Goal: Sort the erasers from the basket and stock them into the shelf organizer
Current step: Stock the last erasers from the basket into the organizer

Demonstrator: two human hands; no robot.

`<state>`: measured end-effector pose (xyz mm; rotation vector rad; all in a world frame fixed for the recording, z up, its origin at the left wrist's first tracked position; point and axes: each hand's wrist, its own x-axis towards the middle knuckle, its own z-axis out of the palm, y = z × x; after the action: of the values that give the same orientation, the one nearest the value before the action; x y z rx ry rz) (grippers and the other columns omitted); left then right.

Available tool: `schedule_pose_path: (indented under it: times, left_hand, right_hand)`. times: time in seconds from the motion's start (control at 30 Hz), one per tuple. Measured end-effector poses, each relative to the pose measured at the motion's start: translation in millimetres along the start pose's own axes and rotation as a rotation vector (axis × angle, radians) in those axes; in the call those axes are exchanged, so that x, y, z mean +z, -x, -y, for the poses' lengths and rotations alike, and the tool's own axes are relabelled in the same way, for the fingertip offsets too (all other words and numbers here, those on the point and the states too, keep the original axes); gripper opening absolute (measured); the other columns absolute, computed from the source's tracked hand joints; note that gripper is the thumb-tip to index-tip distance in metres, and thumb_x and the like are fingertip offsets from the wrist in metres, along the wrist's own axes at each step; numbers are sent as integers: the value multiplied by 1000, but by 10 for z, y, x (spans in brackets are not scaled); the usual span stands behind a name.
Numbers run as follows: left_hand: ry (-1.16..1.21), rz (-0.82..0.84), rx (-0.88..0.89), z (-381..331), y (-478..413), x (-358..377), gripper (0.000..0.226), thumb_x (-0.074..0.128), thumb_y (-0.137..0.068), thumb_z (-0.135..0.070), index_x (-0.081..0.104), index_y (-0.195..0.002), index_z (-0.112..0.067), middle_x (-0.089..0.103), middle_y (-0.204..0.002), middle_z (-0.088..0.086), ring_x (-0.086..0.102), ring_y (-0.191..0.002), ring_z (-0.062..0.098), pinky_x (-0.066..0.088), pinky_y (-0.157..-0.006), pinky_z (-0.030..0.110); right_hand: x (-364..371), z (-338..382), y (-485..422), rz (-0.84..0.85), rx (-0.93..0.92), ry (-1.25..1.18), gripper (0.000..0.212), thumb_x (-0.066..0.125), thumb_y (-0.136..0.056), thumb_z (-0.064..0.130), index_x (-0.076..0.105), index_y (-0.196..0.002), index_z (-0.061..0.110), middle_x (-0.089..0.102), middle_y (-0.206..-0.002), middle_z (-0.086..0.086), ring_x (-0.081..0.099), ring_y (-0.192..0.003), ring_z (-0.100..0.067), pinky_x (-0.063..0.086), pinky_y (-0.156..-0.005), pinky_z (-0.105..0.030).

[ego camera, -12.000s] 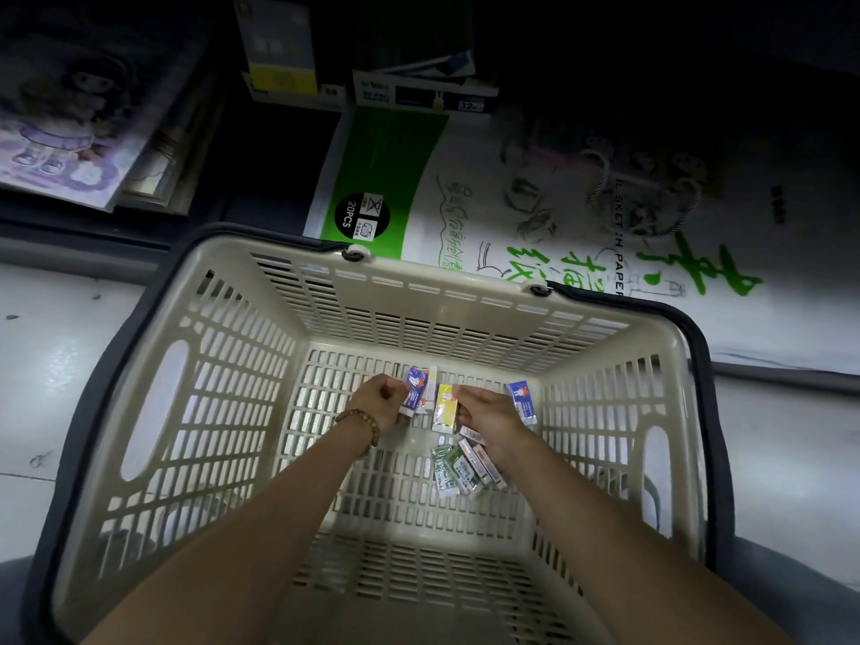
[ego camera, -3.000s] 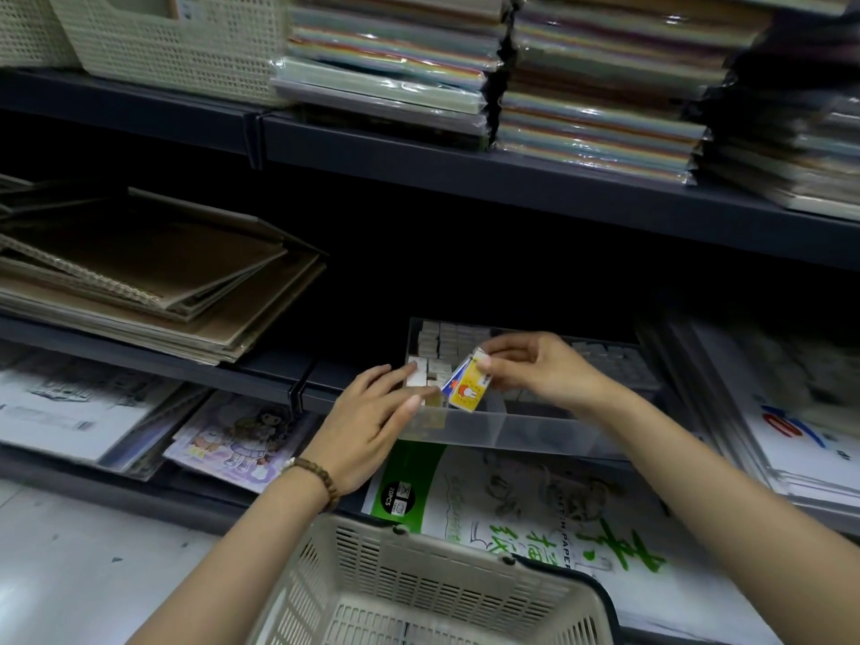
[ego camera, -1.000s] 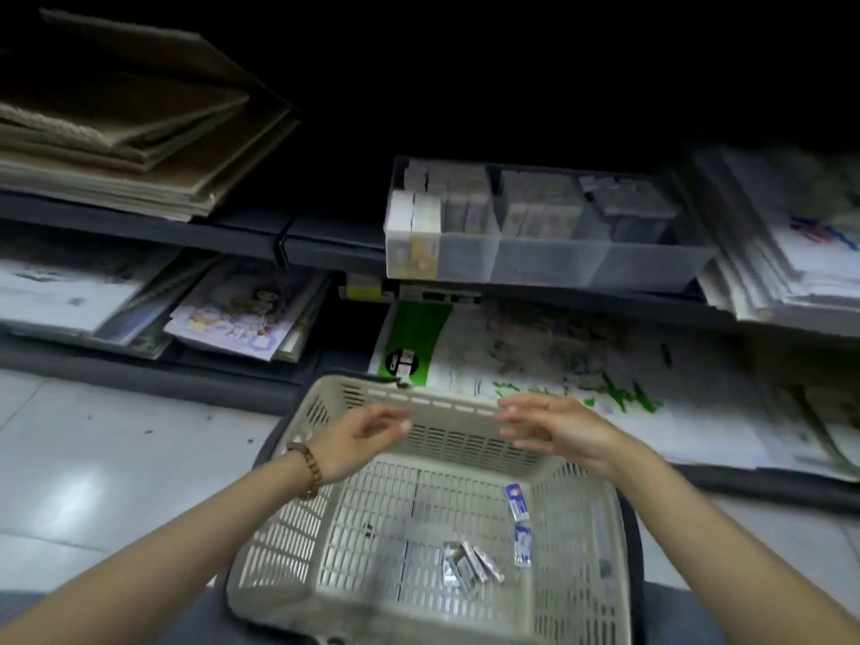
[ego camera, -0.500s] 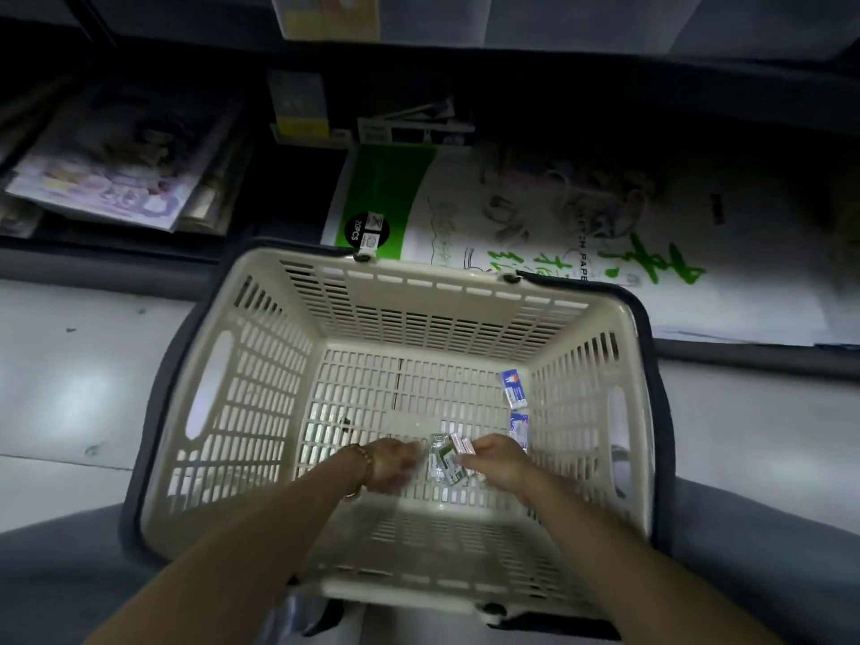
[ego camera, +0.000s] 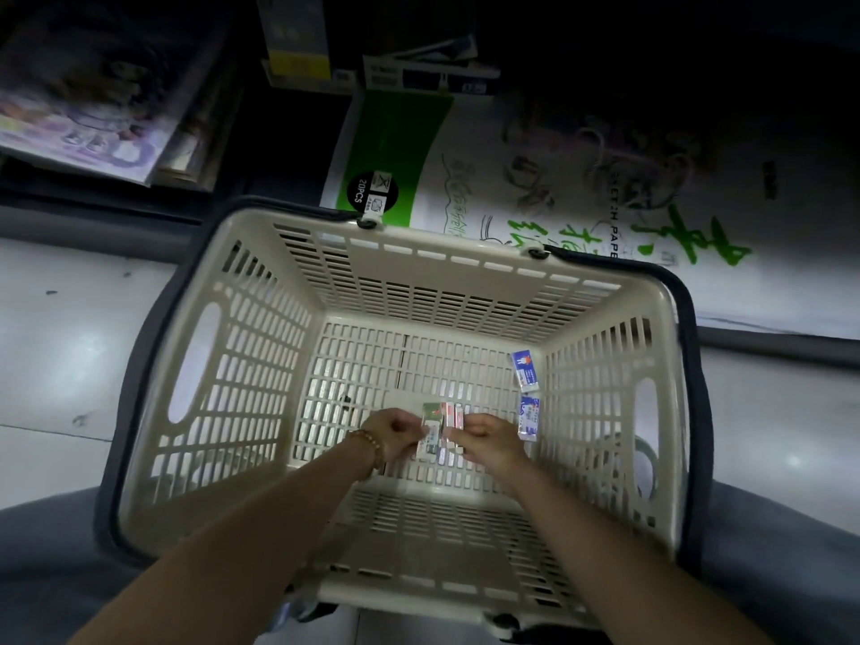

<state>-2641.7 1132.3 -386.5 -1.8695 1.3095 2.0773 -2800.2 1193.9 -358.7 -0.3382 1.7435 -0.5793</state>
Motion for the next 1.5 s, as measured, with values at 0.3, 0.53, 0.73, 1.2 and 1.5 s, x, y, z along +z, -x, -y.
schedule_pose_path:
  times: [0.3,0.53,0.73,1.2,1.5]
  left_hand:
    - [133,8,20,-48,-81,-33,26,70,-83,-16,59,-106,-14,66,-81,2,62,-71,11,53,-69,20]
    - [162,41,89,-213,-91,-134,6,60,-89,-11,65,-93,-13,66,-88,5,65,-74,11,57,-64,21]
    - [84,-28,75,-424,-40,-305,22,49,-95,-28,55,-106,-10,63,-104,11,60,-96,25,51,-93,44]
    - [338,293,-13,-610,47,-119,61,75,-65,-41,51,-116,-17,64,-115,12,68,-98,23,58,-77,29]
    - [458,81,-104,-505,-206,-104,38,60,-90,-15,51,-126,-4,62,-120,12,68,-89,24,59,-68,35]
  right_hand:
    - [72,-8,-26,-13,-3,-108,14,75,-78,15,66,-88,17,67,-81,5,63,-79,-11,52,-69,-19]
    - [-34,102,16,-27,-5,-72,32,70,-81,5,62,-111,0,67,-107,-16,65,-97,-26,55,-84,-32]
    - [-113,426,173,62,-56,-355,28,64,-84,5,62,-112,3,69,-106,-13,68,-96,-23,54,-87,-31]
    - [-226,373,244,173,-167,-135,32,60,-89,12,59,-121,16,67,-103,-4,65,-87,-13,56,-77,-22]
    - [-412,323,-47,-341,-207,34,43,54,-94,20,44,-136,21,31,-148,-4,38,-126,-16,39,-100,-30]
